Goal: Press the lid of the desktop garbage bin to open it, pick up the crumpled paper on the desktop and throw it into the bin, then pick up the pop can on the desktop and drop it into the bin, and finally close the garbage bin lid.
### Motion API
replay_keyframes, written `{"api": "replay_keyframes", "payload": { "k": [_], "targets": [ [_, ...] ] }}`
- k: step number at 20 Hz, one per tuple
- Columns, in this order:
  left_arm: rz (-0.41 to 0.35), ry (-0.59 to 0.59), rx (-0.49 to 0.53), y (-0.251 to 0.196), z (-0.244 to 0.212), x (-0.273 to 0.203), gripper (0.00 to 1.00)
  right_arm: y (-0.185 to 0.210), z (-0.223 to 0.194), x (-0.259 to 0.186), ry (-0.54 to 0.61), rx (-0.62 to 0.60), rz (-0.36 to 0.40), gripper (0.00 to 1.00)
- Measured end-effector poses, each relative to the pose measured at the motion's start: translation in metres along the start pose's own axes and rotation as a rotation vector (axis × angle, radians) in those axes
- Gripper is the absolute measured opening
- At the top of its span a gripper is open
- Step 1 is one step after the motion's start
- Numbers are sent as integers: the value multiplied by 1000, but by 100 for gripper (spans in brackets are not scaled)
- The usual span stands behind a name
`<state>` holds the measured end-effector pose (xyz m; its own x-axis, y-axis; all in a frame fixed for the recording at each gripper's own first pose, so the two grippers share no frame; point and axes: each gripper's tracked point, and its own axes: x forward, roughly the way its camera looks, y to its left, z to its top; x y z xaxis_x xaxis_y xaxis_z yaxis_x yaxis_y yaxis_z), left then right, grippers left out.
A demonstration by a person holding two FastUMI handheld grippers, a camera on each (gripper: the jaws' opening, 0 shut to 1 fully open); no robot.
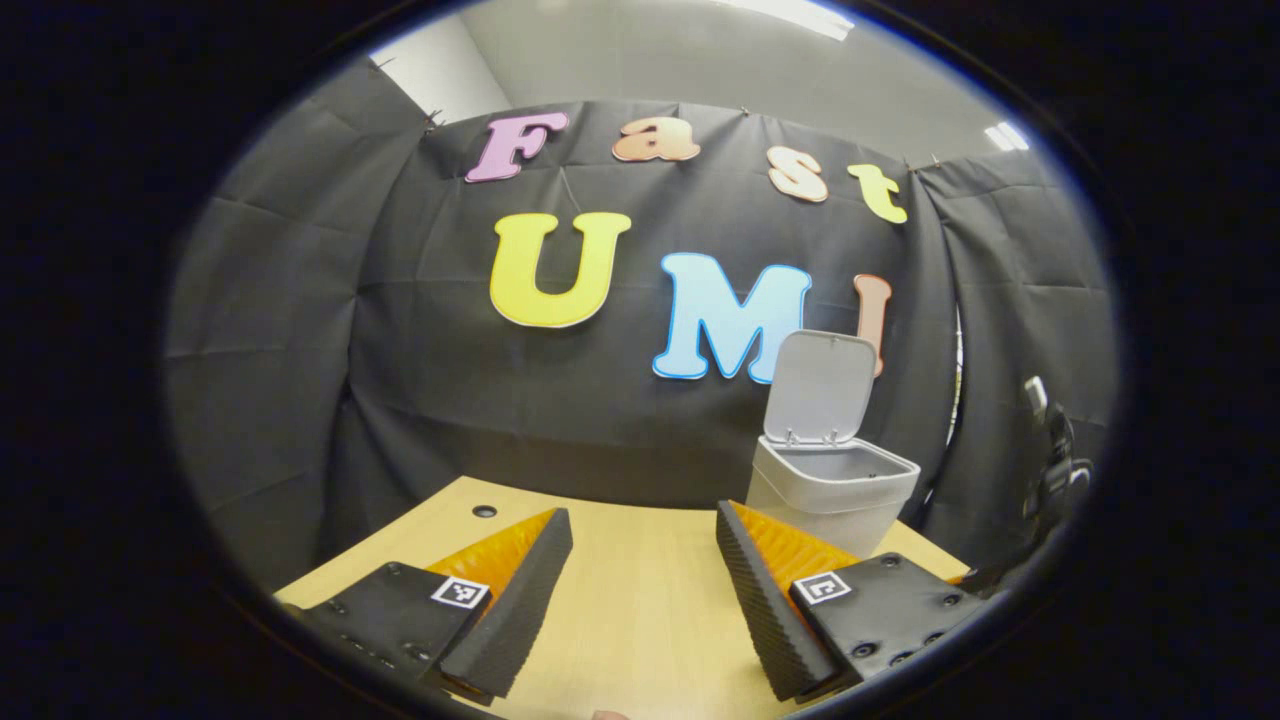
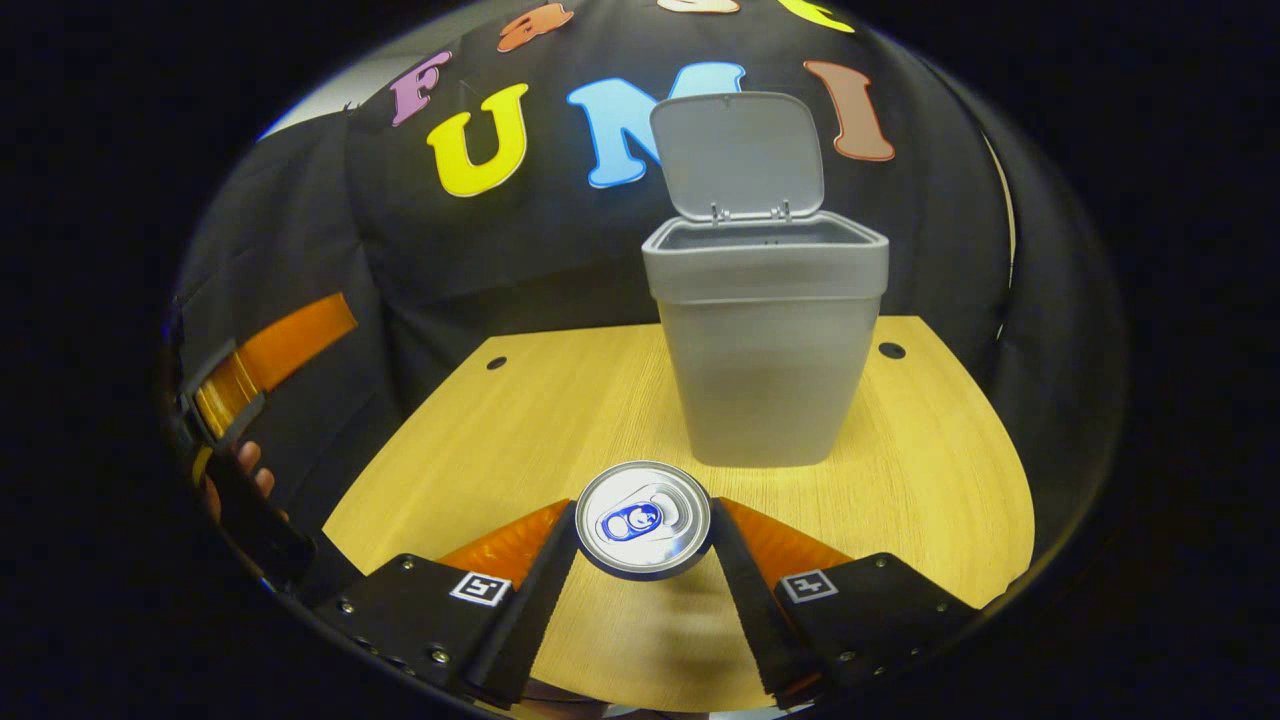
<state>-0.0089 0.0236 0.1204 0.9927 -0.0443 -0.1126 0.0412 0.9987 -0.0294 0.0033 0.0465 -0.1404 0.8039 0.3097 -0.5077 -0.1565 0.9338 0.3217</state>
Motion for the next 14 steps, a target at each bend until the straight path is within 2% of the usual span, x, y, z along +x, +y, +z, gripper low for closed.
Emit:
{"api": "replay_keyframes", "payload": {
  "k": [14],
  "targets": [
    [3,-3,13,0,5,-3,95,-9,104,-25,-260,-88,-17,83]
  ]
}}
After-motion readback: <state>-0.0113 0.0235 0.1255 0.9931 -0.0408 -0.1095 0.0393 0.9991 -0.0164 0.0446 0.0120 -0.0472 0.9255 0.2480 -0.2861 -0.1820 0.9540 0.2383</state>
